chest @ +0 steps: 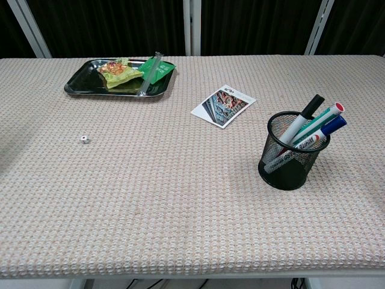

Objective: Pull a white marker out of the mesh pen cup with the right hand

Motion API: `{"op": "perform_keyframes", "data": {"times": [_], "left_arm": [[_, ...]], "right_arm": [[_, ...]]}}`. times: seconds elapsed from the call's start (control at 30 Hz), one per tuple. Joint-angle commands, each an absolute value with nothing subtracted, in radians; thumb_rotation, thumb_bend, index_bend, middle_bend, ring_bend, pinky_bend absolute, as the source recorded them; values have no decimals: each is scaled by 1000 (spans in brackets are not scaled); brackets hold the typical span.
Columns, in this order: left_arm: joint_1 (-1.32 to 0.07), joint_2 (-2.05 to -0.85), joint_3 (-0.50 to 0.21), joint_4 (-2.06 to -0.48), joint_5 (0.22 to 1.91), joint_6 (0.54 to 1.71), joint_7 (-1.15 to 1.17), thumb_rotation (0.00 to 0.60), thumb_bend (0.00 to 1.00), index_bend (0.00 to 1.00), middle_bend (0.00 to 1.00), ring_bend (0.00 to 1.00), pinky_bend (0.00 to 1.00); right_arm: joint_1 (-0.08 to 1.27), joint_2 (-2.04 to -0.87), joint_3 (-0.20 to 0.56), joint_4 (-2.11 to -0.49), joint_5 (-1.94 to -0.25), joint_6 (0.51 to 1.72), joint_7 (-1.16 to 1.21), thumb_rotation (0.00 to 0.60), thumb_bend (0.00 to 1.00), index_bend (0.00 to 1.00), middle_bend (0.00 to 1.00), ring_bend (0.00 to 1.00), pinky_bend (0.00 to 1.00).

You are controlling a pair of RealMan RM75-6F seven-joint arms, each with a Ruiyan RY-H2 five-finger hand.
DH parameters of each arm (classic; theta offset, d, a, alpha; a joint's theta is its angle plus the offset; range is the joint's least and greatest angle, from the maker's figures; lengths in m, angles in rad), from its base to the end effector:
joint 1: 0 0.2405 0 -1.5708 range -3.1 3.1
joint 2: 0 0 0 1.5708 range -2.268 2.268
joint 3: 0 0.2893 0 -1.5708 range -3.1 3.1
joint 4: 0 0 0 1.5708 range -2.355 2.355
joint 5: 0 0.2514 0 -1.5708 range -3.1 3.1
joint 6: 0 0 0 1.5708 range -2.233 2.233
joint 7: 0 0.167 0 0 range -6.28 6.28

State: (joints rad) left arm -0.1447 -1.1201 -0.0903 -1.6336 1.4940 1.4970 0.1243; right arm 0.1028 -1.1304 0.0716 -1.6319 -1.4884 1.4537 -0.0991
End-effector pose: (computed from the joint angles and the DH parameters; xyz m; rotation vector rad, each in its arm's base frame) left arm -0.3339 0.2398 0.1417 -1.4124 -0.7541 -0.9086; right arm -0.3485 -0.2212 0.1286 1.4156 -0.8538 0.8612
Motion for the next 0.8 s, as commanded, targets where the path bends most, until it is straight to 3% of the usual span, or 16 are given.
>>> {"op": "perform_keyframes", "data": {"times": [0.03, 0.57, 0.8], "left_arm": [[-144, -1122, -89, -1631, 1493, 1497, 123, 600, 131, 73, 0, 0, 28], [-147, -1120, -86, -1625, 1486, 1488, 120, 600, 131, 74, 0, 0, 28], [-147, -1127, -74, -1615, 1494, 1479, 118, 600, 131, 74, 0, 0, 28]], "right_arm": [[103, -1129, 73, -1634, -1487, 1455, -100, 600, 146, 0, 0, 0, 0], [121, -1130, 83, -1626, -1487, 1440, -95, 600, 146, 0, 0, 0, 0], [209, -1102, 111, -1659, -1505, 1341, -122, 600, 140, 0, 0, 0, 0]]}}
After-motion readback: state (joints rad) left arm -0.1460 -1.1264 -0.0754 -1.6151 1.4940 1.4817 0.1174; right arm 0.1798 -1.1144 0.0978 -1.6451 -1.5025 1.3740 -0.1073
